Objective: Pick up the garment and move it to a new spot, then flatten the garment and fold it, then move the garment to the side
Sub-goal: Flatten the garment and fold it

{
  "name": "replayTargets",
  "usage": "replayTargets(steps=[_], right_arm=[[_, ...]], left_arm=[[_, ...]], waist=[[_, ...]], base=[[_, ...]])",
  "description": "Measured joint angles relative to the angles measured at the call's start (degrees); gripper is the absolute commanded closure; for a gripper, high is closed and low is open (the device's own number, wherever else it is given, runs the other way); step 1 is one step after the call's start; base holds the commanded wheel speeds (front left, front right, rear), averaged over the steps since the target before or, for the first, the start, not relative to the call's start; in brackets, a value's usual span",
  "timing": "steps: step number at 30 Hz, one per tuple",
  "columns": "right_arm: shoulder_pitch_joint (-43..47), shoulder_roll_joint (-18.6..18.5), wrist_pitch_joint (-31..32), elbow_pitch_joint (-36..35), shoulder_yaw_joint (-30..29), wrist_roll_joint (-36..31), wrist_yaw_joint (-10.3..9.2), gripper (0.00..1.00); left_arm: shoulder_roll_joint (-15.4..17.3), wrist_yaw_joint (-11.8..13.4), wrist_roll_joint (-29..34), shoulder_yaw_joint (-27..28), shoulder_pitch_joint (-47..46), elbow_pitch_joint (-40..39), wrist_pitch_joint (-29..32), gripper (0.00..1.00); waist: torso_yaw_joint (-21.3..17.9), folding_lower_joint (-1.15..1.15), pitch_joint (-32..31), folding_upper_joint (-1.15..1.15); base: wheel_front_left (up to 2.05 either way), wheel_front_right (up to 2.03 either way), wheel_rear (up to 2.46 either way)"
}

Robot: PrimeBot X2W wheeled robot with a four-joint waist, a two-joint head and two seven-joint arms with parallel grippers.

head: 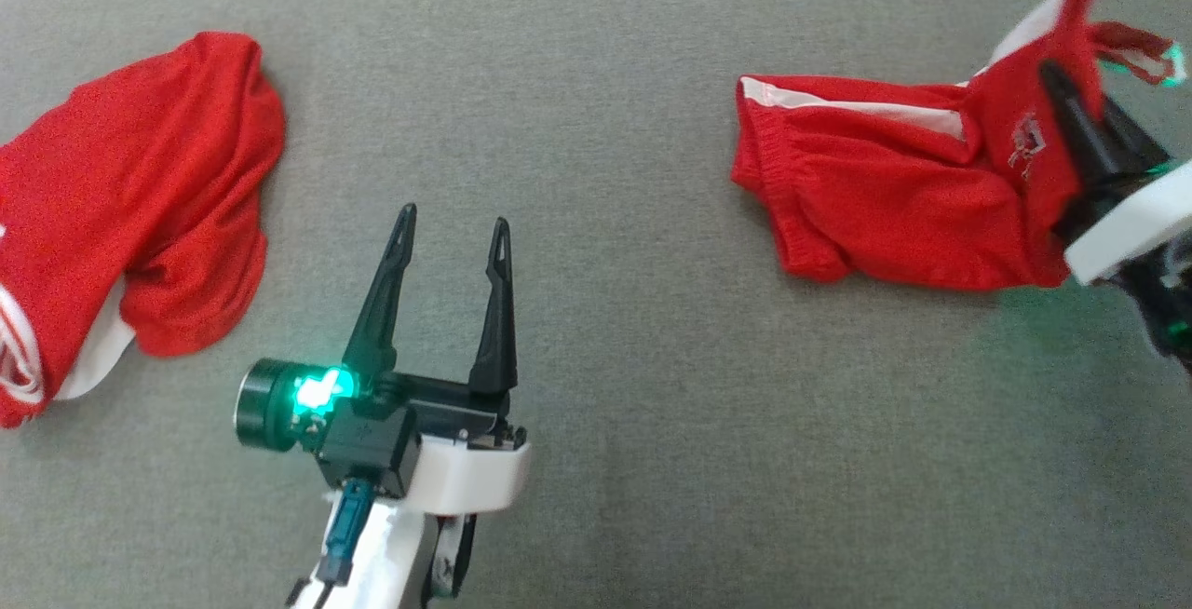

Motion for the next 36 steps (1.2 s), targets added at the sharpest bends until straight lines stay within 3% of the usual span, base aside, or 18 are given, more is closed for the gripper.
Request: replayTargets(steps=[12, 13, 14, 19, 23, 27, 28, 29, 36], right_arm=[[-1.4, 5.5, 2.6, -5.5, 12.5, -3.8, 0.00, 0.98], [-1.4, 5.9, 2.6, -5.4, 13.5, -3.8, 0.00, 0.81], [-1.3, 6.1, 2.6, -5.2, 14.2, -3.8, 0.00, 0.00], [-0.5, 6.5, -0.5, -5.4, 14.3, -3.0, 0.00, 0.00], [0.7, 5.6, -1.7, -6.1, 10.6, -2.5, 0.00, 0.00], [2.4, 3.4, -2.1, -0.4, 4.9, -4.4, 0.00, 0.00], [2.8, 3.2, -2.1, 1.3, 4.6, -4.9, 0.00, 0.95], [3.2, 3.2, -2.1, 2.8, 4.5, -5.3, 0.00, 1.00], [3.6, 3.4, 2.3, 10.4, 5.9, -8.9, 0.00, 1.00]], left_arm=[[-0.2, -0.5, 0.0, 0.0, 0.9, 0.6, 0.0, 0.00], [-0.2, -0.5, 0.0, 0.0, 0.9, 0.6, 0.0, 0.00], [-0.2, -0.5, 0.0, 0.0, 1.0, 0.7, 0.0, 0.00], [-0.2, -0.5, -0.1, -0.1, 2.2, 0.9, 0.0, 0.00], [-0.3, -0.4, -0.1, -0.1, 3.6, 1.0, 0.0, 0.00], [-0.3, 0.0, 0.0, -0.1, 4.2, 0.7, 0.0, 0.00], [-0.3, 0.0, 0.0, -0.2, 4.2, 0.6, 0.0, 0.00], [-0.3, 0.0, 0.0, -0.2, 4.2, 0.5, 0.0, 0.00], [-0.3, 0.0, -0.2, -0.9, 4.2, 0.4, 0.0, 0.00]], waist=[[3.1, 0.00, -0.7, 0.00], [3.3, 0.00, -0.9, 0.00], [3.4, 0.00, -1.1, 0.00], [3.9, 0.00, -2.5, 0.00], [3.9, 0.00, -3.6, 0.00], [3.9, 0.00, -4.0, 0.00], [3.9, 0.00, -3.9, 0.00], [4.0, 0.00, -3.8, 0.00], [5.2, 0.00, -2.5, 0.00]], base=[[0.00, 0.00, 0.00], [0.00, 0.00, 0.00], [0.00, 0.00, 0.00], [0.00, 0.00, 0.00], [0.00, 0.00, 0.00], [0.00, 0.00, 0.00], [0.00, 0.00, 0.00], [0.00, 0.00, 0.00], [0.00, 0.00, 0.00]])
